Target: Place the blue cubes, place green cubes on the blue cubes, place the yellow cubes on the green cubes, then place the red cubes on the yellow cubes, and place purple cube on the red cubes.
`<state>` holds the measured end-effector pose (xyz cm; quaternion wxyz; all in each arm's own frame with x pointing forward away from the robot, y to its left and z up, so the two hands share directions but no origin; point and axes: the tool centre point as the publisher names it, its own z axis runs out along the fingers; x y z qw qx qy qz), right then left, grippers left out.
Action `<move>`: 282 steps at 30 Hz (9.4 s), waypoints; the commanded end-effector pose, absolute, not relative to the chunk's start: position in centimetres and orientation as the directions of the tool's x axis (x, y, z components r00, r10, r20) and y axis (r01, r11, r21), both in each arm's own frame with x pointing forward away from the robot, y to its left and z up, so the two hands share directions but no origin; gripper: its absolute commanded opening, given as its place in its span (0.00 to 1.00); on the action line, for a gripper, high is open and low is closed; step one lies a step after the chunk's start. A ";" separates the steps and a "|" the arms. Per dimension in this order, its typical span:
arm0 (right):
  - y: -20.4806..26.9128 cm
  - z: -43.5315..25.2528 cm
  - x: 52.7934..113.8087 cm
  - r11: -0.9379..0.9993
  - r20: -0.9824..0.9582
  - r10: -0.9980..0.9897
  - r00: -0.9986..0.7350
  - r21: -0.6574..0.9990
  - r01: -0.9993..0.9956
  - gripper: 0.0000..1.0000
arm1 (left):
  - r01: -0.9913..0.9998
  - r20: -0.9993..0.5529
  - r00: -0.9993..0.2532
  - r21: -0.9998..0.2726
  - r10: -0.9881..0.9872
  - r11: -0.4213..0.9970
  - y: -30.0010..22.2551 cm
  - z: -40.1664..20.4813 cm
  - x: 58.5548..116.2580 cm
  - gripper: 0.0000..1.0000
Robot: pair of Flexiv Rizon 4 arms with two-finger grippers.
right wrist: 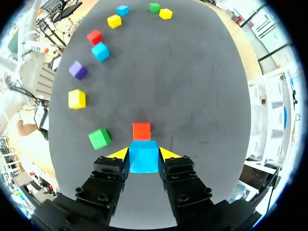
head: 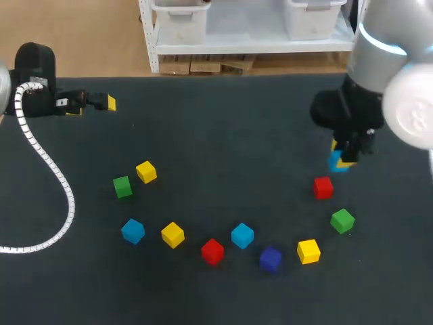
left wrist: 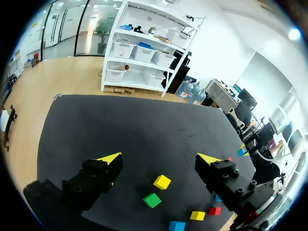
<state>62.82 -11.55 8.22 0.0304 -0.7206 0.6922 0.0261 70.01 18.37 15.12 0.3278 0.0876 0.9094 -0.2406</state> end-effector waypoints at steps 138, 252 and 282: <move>5.3 2.4 49.1 -0.015 -0.202 -0.979 0.004 0.051 -0.999 1.00 | 0.321 -0.641 -0.767 -0.383 0.000 0.866 18.5 15.0 70.0 1.00; 6.4 0.8 61.9 0.298 -0.215 -0.932 -0.291 -0.002 -0.954 1.00 | 0.321 -0.641 -0.767 -0.383 0.000 0.866 18.5 15.0 70.0 1.00; 6.1 2.1 61.2 -0.271 -0.226 -0.940 0.256 0.036 -0.962 1.00 | 0.321 -0.641 -0.767 -0.383 0.000 0.866 18.5 15.0 70.0 1.00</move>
